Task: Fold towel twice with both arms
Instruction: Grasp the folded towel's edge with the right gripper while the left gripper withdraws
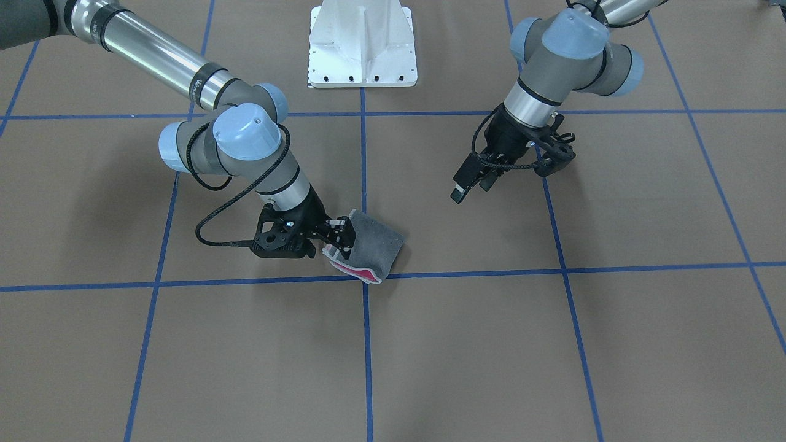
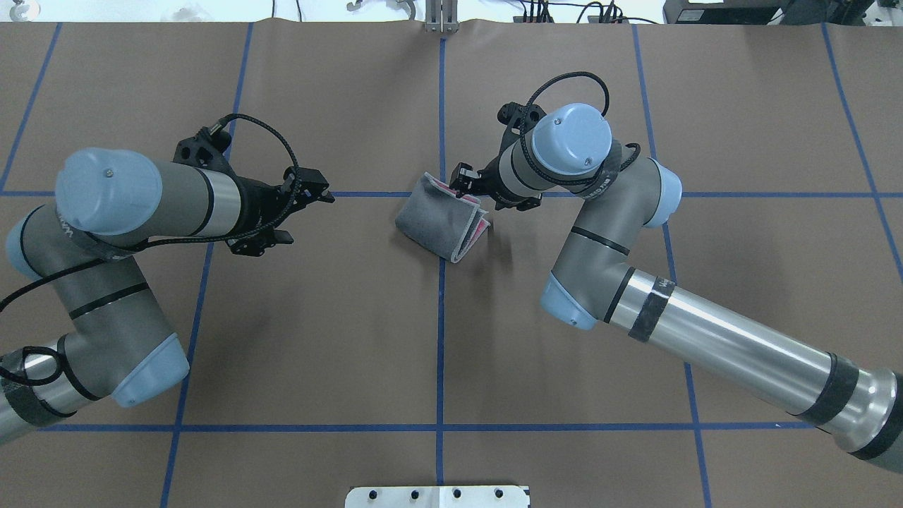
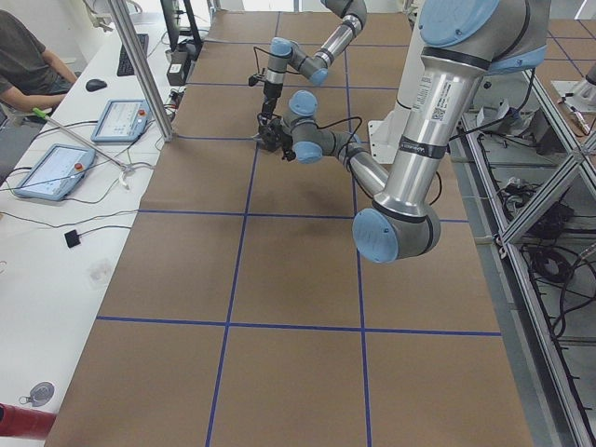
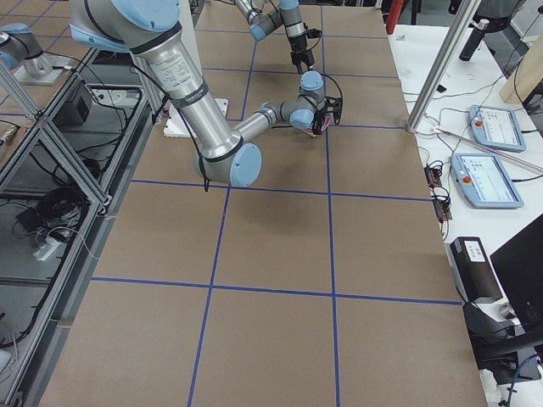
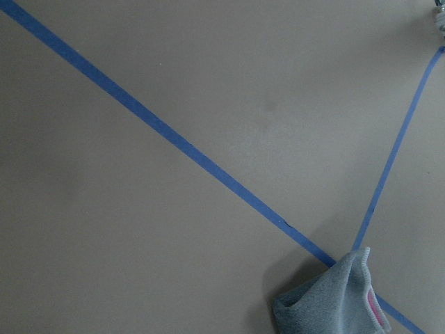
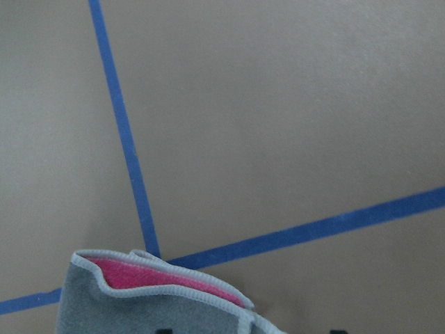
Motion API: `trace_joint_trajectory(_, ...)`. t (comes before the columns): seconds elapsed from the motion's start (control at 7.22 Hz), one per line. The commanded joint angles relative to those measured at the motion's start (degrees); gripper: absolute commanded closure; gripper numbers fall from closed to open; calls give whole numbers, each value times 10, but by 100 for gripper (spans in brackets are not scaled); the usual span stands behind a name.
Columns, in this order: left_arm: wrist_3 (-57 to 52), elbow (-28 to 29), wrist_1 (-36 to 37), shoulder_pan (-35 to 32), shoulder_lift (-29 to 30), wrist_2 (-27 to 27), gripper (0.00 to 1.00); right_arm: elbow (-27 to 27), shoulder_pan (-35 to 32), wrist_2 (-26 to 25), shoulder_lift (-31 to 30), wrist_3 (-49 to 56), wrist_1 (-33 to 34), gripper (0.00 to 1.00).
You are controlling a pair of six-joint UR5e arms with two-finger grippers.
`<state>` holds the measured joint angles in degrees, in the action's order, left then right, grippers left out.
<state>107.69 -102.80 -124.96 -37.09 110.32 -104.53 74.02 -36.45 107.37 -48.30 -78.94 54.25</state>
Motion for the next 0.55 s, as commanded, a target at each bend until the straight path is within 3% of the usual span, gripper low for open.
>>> trace_joint_trajectory(0.0, 1, -1, 1, 0, -1, 1, 0, -12, -3, -8, 13, 89, -12, 53)
trace_joint_trajectory(0.14, 1, -1, 1, 1, -1, 1, 0, -12, -5, -9, 10, 125, -13, 58)
trace_joint_trajectory(0.42, 1, -1, 1, 1, 0, 2, 0, -14, -1, -18, 6, 130, -12, 58)
